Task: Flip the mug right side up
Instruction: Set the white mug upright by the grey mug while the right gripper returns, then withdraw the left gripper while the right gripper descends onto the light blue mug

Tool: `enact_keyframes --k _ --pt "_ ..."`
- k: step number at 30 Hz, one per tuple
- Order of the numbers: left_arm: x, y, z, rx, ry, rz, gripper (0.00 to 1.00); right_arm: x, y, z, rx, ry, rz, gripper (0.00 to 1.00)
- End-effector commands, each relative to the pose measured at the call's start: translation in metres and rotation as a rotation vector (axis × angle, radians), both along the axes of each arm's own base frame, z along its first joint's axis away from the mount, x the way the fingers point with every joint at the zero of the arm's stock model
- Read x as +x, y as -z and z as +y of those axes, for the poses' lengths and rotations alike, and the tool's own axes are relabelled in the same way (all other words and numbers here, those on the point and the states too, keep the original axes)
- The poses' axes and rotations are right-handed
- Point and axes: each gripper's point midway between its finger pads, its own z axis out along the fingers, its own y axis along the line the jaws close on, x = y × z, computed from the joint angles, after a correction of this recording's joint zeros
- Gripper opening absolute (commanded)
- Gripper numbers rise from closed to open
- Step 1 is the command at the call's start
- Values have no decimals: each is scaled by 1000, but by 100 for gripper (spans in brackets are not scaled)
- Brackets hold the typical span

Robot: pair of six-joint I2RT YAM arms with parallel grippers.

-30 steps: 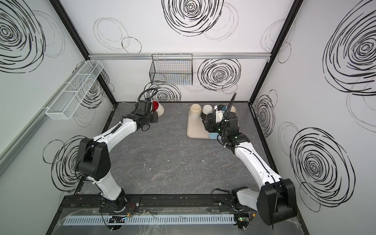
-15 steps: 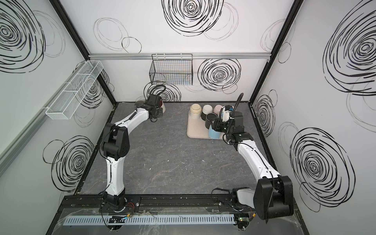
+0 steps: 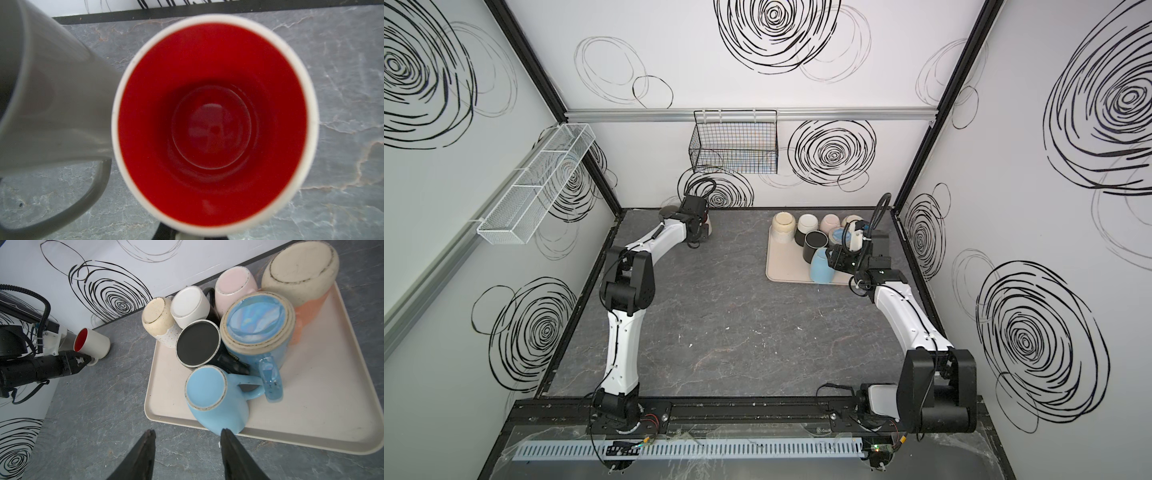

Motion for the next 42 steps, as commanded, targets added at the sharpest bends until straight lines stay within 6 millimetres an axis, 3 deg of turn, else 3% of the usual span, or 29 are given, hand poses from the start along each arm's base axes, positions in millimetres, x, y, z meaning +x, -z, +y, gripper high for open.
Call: enact_keyframes --k 1,5,9,12,16,21,28,34,42 --pt "25 -27 12 31 -16 -105 8 -6 16 -1 -3 -12 45 55" --pt "27 -17 19 22 -23 -93 10 -6 21 0 -2 -12 65 55" --pt "27 -9 26 22 -33 -75 19 -4 27 0 0 -16 84 55" --pt "24 -7 27 24 -34 -64 27 -2 33 1 3 -20 102 55" --pt "20 -10 22 1 -14 -51 46 -1 40 3 9 -27 142 55" --pt "16 -27 17 -33 -4 -65 54 -2 44 7 24 -43 168 55" --pt "3 -75 4 -81 16 -148 57 -2 53 9 23 -61 199 56" --pt "-31 -83 -26 -213 57 -203 58 12 46 4 -32 -65 196 56" --pt "-92 -79 -85 -301 160 -221 58 23 62 1 -40 -23 244 59"
